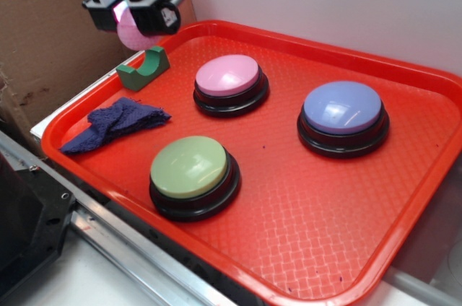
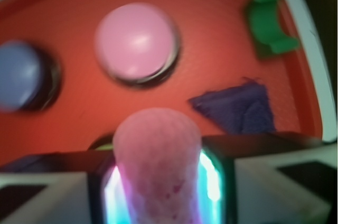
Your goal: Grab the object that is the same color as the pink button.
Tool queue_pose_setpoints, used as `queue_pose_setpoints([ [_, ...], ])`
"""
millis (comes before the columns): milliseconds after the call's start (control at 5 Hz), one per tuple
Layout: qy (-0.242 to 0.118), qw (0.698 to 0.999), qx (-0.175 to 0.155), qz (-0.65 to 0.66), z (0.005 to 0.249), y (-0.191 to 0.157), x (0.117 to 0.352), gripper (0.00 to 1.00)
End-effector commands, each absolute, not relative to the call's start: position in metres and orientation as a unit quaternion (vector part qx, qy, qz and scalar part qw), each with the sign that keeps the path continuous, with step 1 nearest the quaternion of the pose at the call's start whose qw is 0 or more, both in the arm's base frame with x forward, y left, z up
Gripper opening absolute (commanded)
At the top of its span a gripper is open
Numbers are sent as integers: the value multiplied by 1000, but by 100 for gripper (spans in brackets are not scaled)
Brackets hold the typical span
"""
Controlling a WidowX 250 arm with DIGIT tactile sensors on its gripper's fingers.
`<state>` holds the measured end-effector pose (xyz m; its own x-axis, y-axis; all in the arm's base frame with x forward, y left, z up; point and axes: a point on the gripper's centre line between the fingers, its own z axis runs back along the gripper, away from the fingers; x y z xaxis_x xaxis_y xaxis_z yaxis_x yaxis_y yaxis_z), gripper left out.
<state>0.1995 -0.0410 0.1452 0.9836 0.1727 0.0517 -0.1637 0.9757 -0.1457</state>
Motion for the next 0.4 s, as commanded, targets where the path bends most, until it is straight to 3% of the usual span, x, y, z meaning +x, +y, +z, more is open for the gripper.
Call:
queue_pose_setpoints([
  [0,-114,991,-65,20,171,-48,184,0],
  [200,-92,992,-68,50,165,-38,189,0],
])
